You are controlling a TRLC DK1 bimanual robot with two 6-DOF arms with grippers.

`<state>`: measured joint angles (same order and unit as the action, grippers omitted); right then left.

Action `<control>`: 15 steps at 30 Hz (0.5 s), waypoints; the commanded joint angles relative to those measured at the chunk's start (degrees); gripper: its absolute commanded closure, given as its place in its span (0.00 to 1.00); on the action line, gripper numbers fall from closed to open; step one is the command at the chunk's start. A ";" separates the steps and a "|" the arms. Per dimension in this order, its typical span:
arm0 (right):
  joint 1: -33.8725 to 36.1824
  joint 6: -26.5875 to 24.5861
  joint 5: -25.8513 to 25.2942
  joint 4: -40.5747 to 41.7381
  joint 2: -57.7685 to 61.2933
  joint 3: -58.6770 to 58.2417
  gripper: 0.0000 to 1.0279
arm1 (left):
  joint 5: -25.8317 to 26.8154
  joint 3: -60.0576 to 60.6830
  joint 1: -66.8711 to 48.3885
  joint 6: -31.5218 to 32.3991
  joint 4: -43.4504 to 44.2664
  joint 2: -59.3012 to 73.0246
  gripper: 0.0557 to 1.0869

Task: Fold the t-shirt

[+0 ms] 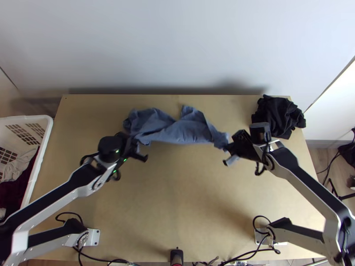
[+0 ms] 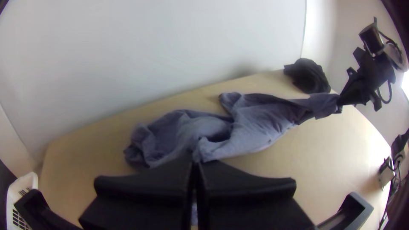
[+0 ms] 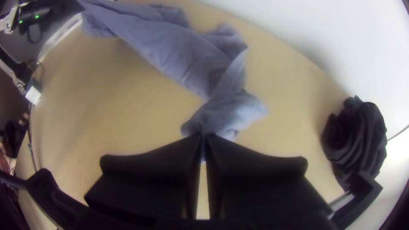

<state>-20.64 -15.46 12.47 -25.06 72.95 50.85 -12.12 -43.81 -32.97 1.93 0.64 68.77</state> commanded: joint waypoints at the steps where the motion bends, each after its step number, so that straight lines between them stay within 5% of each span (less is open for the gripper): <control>1: -1.07 -7.56 5.37 -20.29 -5.89 1.27 0.94 | 4.56 3.21 0.45 -1.58 -16.47 -13.84 0.96; 2: -1.15 -7.65 5.37 -21.52 -5.89 1.53 0.94 | 4.56 3.82 -0.34 -1.58 -17.87 -15.69 0.91; 3: -1.07 -7.65 5.28 -21.70 -5.80 1.44 0.90 | 4.65 4.53 -1.31 -1.49 -19.89 -17.62 0.76; 4: -0.71 -7.74 5.28 -21.61 -5.27 1.62 0.77 | 4.91 4.96 -3.15 -1.58 -22.62 -19.55 0.54; 6: 0.43 -7.56 5.11 -21.61 -2.90 3.55 0.28 | 5.26 4.79 -5.09 -2.29 -27.28 -21.66 0.15; 7: 0.78 -7.12 5.11 -21.52 -1.84 5.05 0.17 | 5.70 4.35 -5.17 -2.55 -27.80 -22.19 0.04; 10: 1.75 -5.01 5.11 -21.52 0.62 10.50 0.05 | 7.81 1.62 -5.00 -3.60 -31.58 -23.77 0.04; 15: 1.04 -2.11 5.28 -24.86 1.41 16.39 0.05 | 7.90 1.98 -4.03 -6.42 -33.25 -24.56 0.04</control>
<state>-19.55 -20.51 17.39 -45.87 72.53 59.83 -5.28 -41.58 -37.17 -2.00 -27.46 47.57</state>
